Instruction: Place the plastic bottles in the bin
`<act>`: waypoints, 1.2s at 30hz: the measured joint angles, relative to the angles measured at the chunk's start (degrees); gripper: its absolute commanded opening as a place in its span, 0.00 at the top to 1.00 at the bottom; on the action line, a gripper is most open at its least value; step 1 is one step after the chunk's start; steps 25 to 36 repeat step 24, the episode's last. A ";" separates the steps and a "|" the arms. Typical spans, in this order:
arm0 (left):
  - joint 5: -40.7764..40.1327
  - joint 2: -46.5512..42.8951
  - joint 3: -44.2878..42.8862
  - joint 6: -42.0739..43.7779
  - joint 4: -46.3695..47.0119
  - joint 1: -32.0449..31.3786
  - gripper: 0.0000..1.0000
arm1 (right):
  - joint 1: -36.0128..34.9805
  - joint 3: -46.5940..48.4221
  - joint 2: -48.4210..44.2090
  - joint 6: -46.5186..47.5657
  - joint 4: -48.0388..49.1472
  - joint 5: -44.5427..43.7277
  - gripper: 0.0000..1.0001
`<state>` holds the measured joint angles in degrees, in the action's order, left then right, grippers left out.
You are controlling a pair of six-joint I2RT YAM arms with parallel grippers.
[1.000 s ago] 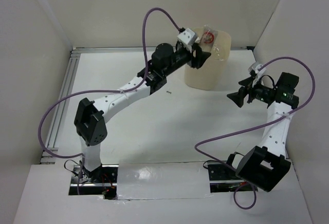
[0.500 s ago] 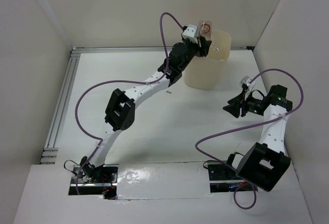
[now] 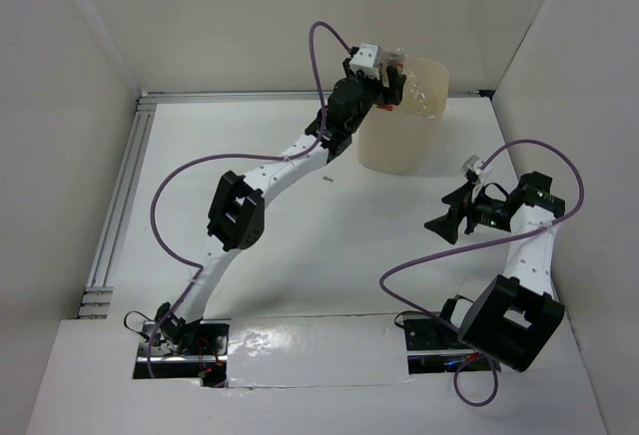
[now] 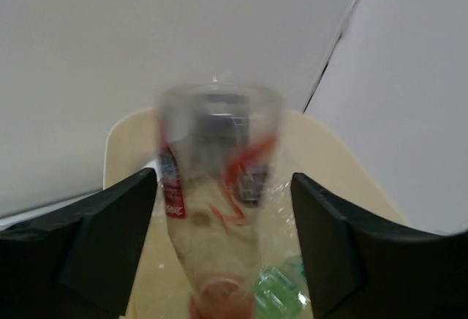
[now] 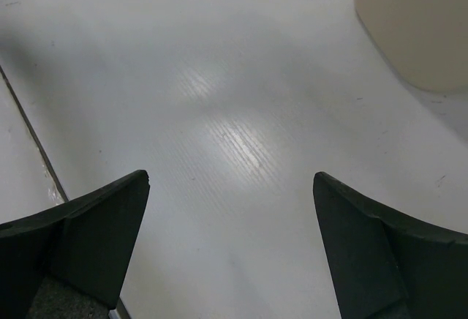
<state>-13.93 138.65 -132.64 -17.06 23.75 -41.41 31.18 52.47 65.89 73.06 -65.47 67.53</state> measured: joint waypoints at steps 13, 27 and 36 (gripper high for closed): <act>2.62 -4.35 5.86 1.90 -1.62 -0.11 0.00 | 0.00 0.17 0.13 -8.07 3.15 -2.43 0.00; 15.93 -59.74 59.32 3.19 -0.55 -0.20 0.00 | 0.39 1.18 -0.37 -33.33 15.98 -14.29 0.00; 15.93 -59.74 59.32 3.19 -0.55 -0.20 0.00 | 0.39 1.18 -0.37 -33.33 15.98 -14.29 0.00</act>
